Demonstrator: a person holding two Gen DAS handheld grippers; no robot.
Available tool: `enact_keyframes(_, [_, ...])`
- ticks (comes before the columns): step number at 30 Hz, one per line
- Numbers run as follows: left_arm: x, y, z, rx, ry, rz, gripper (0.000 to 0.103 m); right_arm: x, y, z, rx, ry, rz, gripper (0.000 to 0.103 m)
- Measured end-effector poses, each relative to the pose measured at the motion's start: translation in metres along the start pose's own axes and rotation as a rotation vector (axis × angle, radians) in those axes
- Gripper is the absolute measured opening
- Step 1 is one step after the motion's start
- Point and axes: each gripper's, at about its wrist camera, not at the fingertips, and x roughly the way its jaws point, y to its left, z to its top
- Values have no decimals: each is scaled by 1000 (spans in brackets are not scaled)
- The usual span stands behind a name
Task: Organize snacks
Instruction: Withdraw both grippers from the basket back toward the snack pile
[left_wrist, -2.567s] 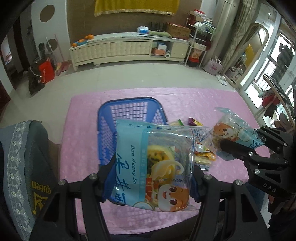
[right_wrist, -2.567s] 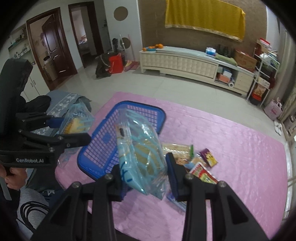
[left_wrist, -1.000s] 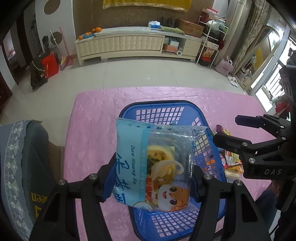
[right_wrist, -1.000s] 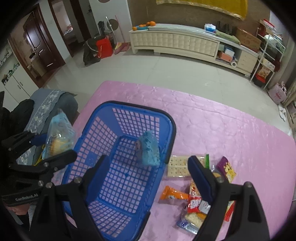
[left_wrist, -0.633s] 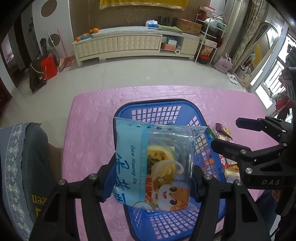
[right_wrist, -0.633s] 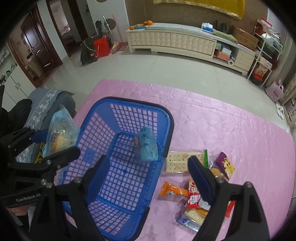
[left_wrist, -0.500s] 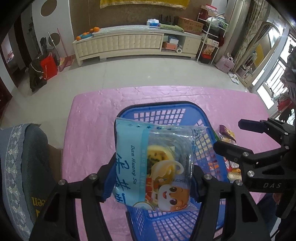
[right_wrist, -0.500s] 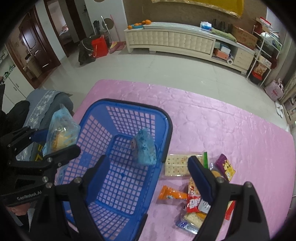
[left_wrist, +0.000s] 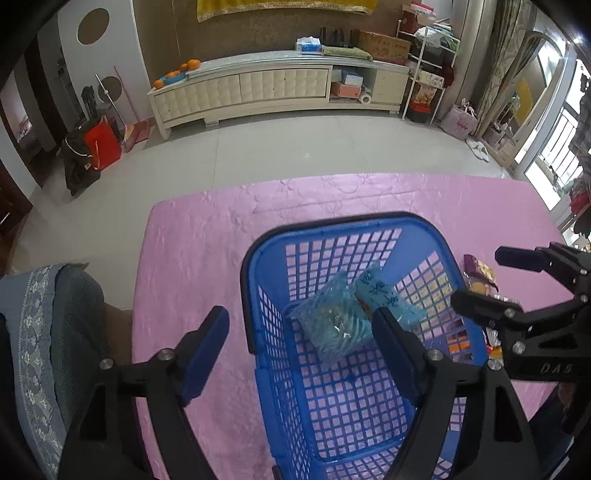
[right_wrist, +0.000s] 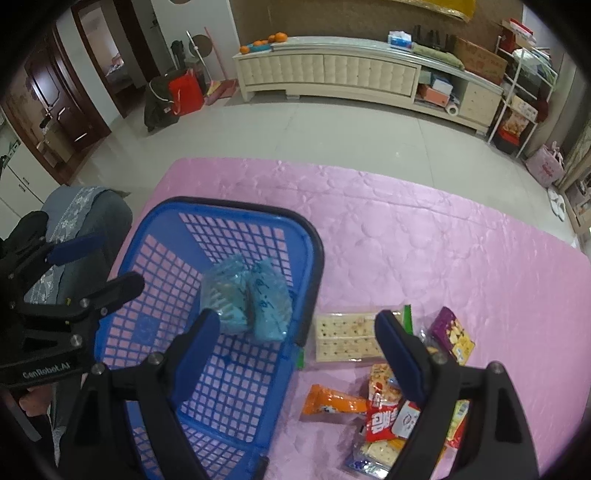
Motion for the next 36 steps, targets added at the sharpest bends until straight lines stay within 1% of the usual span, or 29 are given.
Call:
enact_keyframes(6, [-23,-13,-9,3,-13,-15,78,-19,-7,-10,15,-15,4,89])
enact_keyframes(12, [-48,-29,-21,6,-33,-24,78,-48,-7,-24,21,-43,0,89])
enact_keyframes(17, [-71,-45,-35,-3,-60,-48,78,-72,-5,-44,16,-72,-5,89])
enact_keyframes(21, [-86,-59,-50,2,-81,-48,78,-89,-2,-60,3,-98,-7,89])
enact_keyframes(22, [-91,-63,-55,1,-88,-50,80,-94,-2,-66,1,-102,-9,89])
enact_keyframes(29, [-109,-81,-79,3,-115,-52,81,-111,-5,-93,16,-110,5,89])
enact_keyframes(36, [-125,-102,-98,21,-143,-35,82,-130,-12,-120,22,-129,6,89])
